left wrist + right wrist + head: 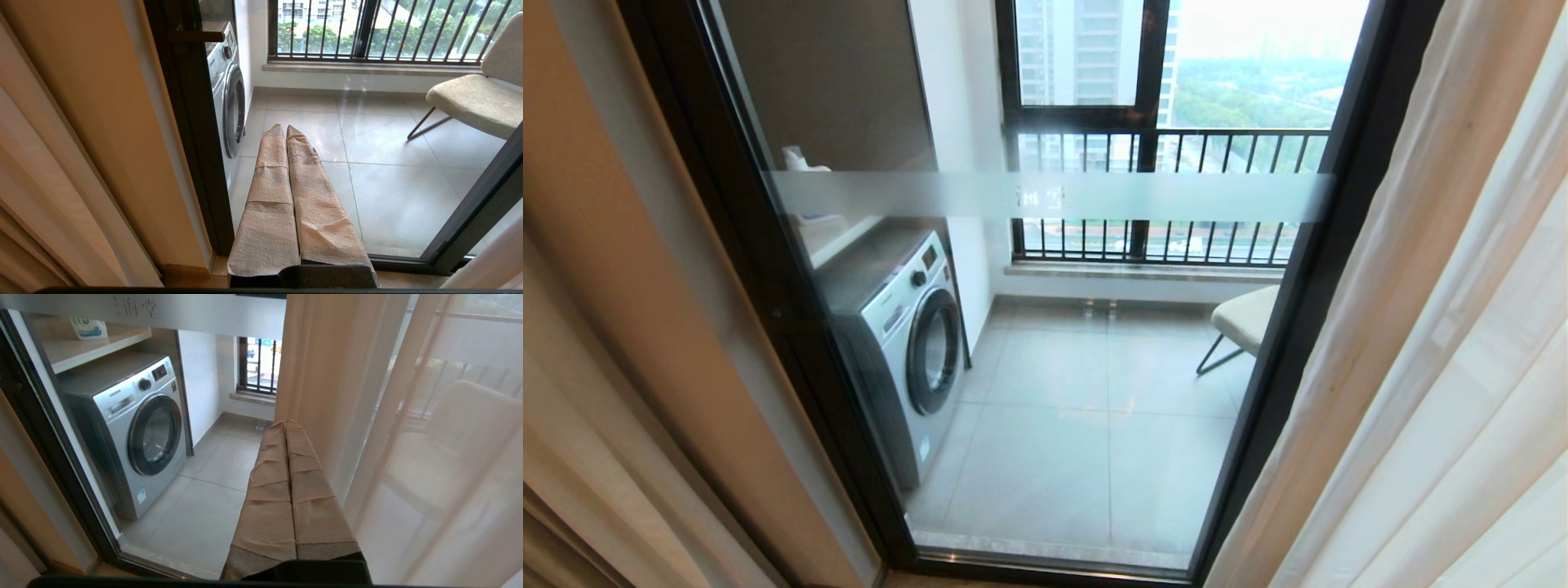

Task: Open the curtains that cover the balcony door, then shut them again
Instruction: Pull the inner curtains open on both sides

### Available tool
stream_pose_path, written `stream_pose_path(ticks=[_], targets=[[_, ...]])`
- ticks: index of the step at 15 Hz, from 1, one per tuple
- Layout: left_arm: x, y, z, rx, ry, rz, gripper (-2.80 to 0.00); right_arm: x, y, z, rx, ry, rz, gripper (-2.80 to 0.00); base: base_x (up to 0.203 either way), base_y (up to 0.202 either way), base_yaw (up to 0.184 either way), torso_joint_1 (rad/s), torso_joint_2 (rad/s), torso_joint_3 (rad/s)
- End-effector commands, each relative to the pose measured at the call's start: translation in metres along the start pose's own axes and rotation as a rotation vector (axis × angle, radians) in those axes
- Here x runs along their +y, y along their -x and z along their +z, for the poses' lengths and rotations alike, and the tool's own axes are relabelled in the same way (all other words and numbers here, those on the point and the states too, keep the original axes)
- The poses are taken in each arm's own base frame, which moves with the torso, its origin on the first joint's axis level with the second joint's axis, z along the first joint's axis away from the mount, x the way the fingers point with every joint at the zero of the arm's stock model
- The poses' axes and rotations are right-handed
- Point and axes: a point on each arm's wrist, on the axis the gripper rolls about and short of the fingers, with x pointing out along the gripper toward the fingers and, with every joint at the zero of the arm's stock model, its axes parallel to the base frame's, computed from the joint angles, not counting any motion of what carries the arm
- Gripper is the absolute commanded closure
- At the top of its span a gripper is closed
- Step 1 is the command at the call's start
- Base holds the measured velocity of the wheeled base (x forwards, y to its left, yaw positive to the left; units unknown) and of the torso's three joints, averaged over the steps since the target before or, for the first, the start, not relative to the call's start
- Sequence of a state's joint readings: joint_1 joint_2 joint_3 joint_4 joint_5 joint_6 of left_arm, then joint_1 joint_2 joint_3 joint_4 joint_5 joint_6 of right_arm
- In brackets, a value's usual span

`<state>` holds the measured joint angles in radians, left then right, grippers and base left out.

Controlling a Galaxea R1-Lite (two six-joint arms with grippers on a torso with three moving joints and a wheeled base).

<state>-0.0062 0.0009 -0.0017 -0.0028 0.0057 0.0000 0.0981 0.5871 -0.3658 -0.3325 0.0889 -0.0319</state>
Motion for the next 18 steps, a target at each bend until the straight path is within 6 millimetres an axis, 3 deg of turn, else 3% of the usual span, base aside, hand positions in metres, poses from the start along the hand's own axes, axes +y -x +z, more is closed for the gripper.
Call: stream_pose_path(ticks=[1,12,18], targets=[[0.000,0.000,0.000,-0.001,0.000,0.000,0.00,-0.002,-0.023,0.013,0.035,-0.022,0.014,-2.80,0.000,0.000,0.000,0.000,0.00,0.000],[0.000,0.000,0.000,-0.001,0.000,0.000,0.00,-0.006,-0.068,0.039,-0.003,-0.019,0.025,-2.80,0.000,0.000,0.000,0.000,0.00,0.000],[0.000,0.000,0.000,-0.001,0.000,0.000,0.00,-0.008,-0.092,0.040,-0.037,-0.009,0.019,-2.80,0.000,0.000,0.000,0.000,0.00,0.000]])
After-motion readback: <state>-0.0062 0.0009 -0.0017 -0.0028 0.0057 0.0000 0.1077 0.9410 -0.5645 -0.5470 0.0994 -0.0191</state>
